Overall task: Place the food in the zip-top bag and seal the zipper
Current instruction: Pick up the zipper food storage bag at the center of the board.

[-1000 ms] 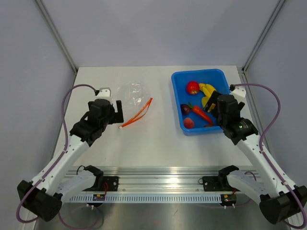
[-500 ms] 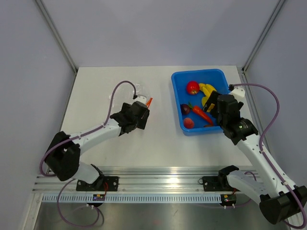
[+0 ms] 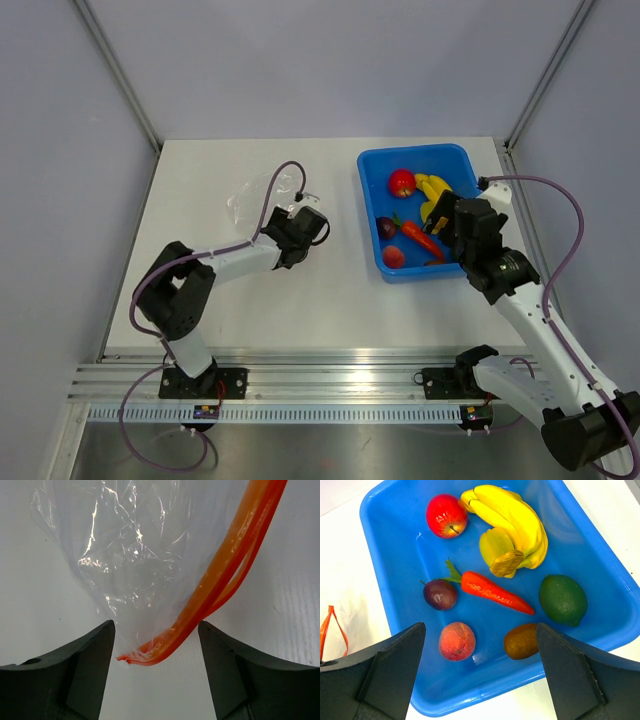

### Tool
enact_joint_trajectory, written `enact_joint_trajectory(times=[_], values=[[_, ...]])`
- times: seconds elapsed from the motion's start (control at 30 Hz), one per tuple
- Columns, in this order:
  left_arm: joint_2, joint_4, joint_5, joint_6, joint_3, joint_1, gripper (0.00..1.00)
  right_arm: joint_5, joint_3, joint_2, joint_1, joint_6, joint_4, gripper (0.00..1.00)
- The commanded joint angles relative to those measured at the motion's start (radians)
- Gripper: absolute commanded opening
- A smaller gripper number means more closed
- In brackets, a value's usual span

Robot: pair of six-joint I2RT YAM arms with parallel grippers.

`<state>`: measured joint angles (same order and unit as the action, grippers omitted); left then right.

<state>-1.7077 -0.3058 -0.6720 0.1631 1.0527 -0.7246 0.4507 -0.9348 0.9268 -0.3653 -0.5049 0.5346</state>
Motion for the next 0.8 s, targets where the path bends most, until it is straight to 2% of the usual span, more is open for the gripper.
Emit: enact_joint_trajectory(times=[0.0,0.17,0.23,0.3,0.37,0.4,0.47,0.6,0.77], values=[[-0.041,0.05,-0.098,-0.02,0.058,0.001,0.7,-0.001,0.008,-0.032,0.002,-0.006,-0.031,1.0],[-0.058,0.048,-0.152,-0.03,0.067,0.002,0.65,-0.003,0.022,-0.045,0.0,-0.007,-0.025,1.0],[-0.056,0.053,-0.159,-0.036,0.07,0.007,0.54,-0.007,0.03,-0.046,0.002,-0.012,-0.025,0.99],[-0.066,0.036,-0.175,-0.037,0.085,0.011,0.38,-0.029,0.034,-0.049,0.002,-0.014,-0.031,0.99],[-0.067,0.014,-0.184,-0.037,0.121,0.013,0.08,-0.078,0.042,-0.052,0.0,0.0,-0.056,0.99],[-0.066,-0.031,-0.181,-0.037,0.139,0.013,0.0,-0.169,0.047,-0.055,0.002,0.018,-0.074,1.0],[-0.027,-0.085,-0.112,-0.017,0.191,0.014,0.0,-0.297,0.062,-0.051,0.002,0.046,-0.128,0.99],[0.083,-0.267,0.095,0.012,0.288,0.025,0.0,-0.412,0.009,0.03,-0.017,0.023,-0.142,1.0],[0.143,-0.424,0.259,0.058,0.429,0.039,0.0,-0.417,-0.076,0.151,-0.138,-0.007,-0.214,0.99]])
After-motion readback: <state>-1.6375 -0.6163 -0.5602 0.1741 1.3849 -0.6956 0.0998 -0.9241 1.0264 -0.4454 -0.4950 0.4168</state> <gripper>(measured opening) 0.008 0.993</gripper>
